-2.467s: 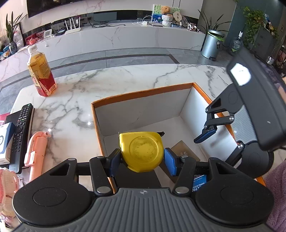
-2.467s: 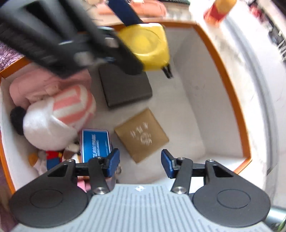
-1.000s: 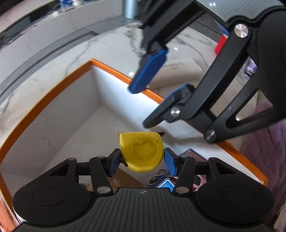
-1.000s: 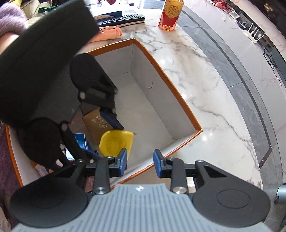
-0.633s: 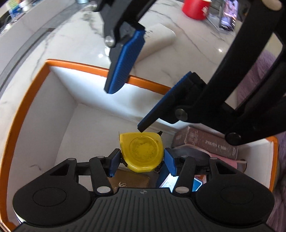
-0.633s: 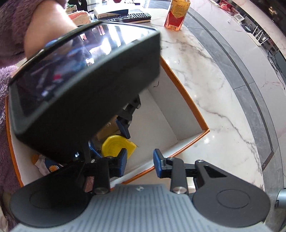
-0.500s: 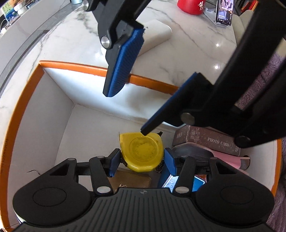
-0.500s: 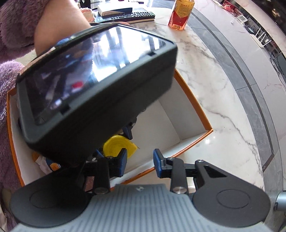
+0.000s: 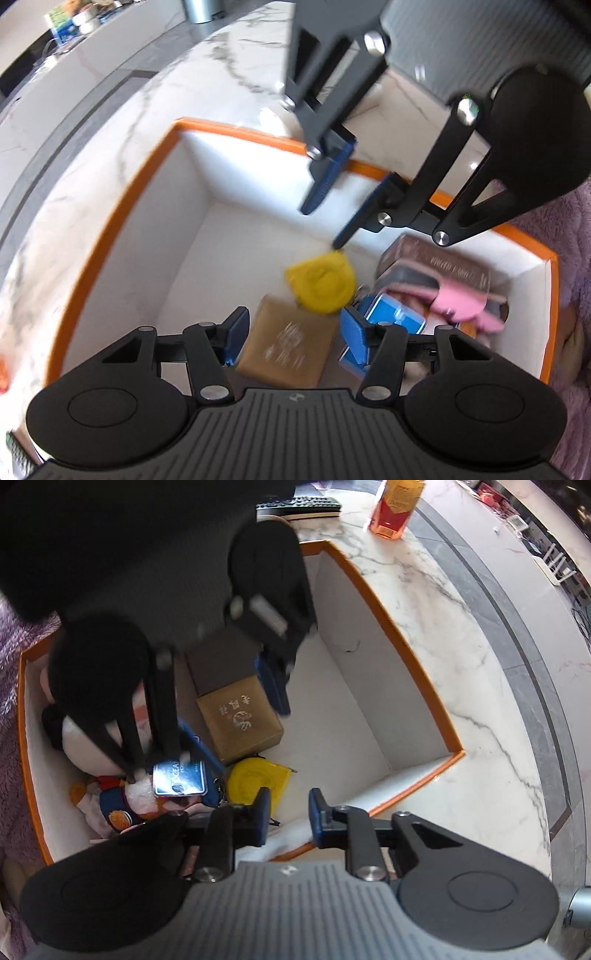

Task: Organize objects
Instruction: 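Open the right tool to release the brown box while the left tool drops the tape measure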

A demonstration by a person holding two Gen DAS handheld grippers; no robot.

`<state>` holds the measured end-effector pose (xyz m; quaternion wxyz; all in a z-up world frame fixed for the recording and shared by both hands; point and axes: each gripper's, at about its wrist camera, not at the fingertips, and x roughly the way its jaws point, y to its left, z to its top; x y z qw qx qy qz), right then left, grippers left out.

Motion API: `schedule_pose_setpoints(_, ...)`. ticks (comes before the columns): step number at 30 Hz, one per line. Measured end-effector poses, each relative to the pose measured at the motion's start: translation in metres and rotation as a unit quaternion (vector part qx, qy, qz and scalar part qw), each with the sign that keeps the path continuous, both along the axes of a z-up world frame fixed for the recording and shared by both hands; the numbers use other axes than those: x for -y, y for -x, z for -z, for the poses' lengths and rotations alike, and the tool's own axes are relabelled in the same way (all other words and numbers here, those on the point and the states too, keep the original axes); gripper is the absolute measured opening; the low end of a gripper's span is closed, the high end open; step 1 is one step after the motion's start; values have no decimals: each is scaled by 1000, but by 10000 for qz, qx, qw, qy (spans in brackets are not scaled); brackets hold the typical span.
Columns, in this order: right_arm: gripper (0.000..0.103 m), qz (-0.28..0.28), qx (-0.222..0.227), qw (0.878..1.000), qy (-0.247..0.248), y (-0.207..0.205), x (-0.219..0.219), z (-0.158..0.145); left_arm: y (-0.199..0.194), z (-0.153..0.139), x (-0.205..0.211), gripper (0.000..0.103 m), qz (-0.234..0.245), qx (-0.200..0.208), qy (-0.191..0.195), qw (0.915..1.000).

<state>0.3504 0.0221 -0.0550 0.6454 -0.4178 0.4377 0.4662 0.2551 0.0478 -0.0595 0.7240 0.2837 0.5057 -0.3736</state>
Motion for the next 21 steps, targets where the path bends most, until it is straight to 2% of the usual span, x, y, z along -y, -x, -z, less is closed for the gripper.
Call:
schedule_pose_setpoints(2,18,-53,33,10000,67,1,-9,10,-2,0,-11,65,-321,41,-130,9994)
schedule_pose_setpoints(3,17,-38,66,9999,131,0,-14,15,-5,2,-15,62,-515,67,-242,9984)
schedule_pose_setpoints(4,16,17,143,9997,217,-1,-20,21,-6,4,-18,49,-655,100,-361,9972)
schedule_pose_setpoints(6,15,96,230,9991,339,-5,-26,30,-10,10,-25,36,-881,134,-578,9943)
schedule_pose_setpoints(8,12,113,255,9988,403,-10,-32,38,-16,16,-29,35,-1162,160,-716,9905)
schedule_pose_setpoints(12,11,-26,318,9981,519,-13,-40,48,-24,32,-27,31,-1331,-37,-833,9876)
schedule_pose_setpoints(14,11,-42,349,9978,570,-17,-44,54,-32,39,-20,31,-1446,36,-1029,9841)
schedule_pose_setpoints(17,11,-72,391,9969,674,-21,-48,62,-31,49,-12,31,-1468,83,-1322,9803)
schedule_pose_setpoints(21,11,-62,358,9963,778,-24,-47,71,-31,62,-7,26,-1488,-81,-1559,9765)
